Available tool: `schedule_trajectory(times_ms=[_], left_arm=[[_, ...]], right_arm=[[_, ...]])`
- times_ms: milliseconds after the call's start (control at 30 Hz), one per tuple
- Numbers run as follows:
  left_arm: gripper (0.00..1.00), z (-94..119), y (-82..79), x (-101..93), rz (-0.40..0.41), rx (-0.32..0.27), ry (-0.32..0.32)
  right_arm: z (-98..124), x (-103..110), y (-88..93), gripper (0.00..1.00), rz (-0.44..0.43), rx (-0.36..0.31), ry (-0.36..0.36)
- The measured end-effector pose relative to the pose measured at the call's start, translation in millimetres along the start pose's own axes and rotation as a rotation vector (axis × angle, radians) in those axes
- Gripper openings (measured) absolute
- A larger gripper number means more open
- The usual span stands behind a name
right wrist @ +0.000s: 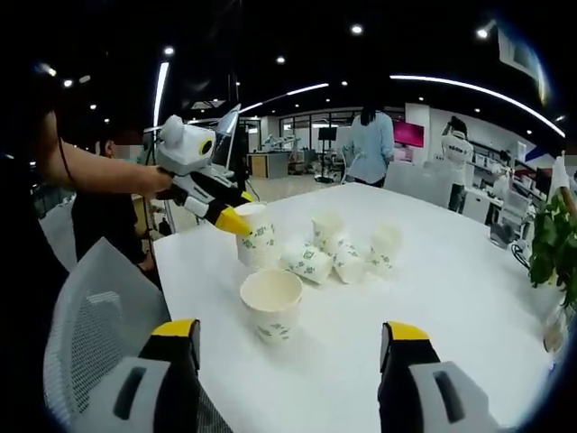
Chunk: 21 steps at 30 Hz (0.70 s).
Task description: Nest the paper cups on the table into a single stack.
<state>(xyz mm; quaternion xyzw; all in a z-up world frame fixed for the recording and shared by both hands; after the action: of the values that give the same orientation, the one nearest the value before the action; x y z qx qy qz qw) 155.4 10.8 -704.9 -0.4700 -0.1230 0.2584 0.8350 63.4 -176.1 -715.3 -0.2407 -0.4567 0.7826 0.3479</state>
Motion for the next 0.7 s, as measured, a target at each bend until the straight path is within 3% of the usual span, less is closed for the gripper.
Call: schedule_trajectory(times_ms=[333, 700], left_arm=[[0.35, 11.0, -21.3, -11.9, -0.038, -0.029, 0.036], [0.35, 23.7, -46.8, -43.2, -0.091, -0.053, 0.116]], right_arm=[[-4.4, 7.1, -8.0, 0.78, 0.003, -0.013, -0.035], [-5.3, 16.1, -15.2, 0.68, -0.021, -0.031, -0.093]])
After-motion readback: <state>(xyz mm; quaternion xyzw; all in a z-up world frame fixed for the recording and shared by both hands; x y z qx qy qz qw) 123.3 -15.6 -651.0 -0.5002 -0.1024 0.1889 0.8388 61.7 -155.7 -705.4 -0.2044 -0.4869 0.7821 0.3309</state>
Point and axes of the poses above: the point that each gripper's makers call its tool centre point, and the gripper's own axes: z roughly backward along the fingers, x roughly to its left, y roughly out of its underside, the point moved 2 cm from there along z, roughly backward along the fingers, and after that the axes turned 9 degrees about y, right-handed, at the moved point
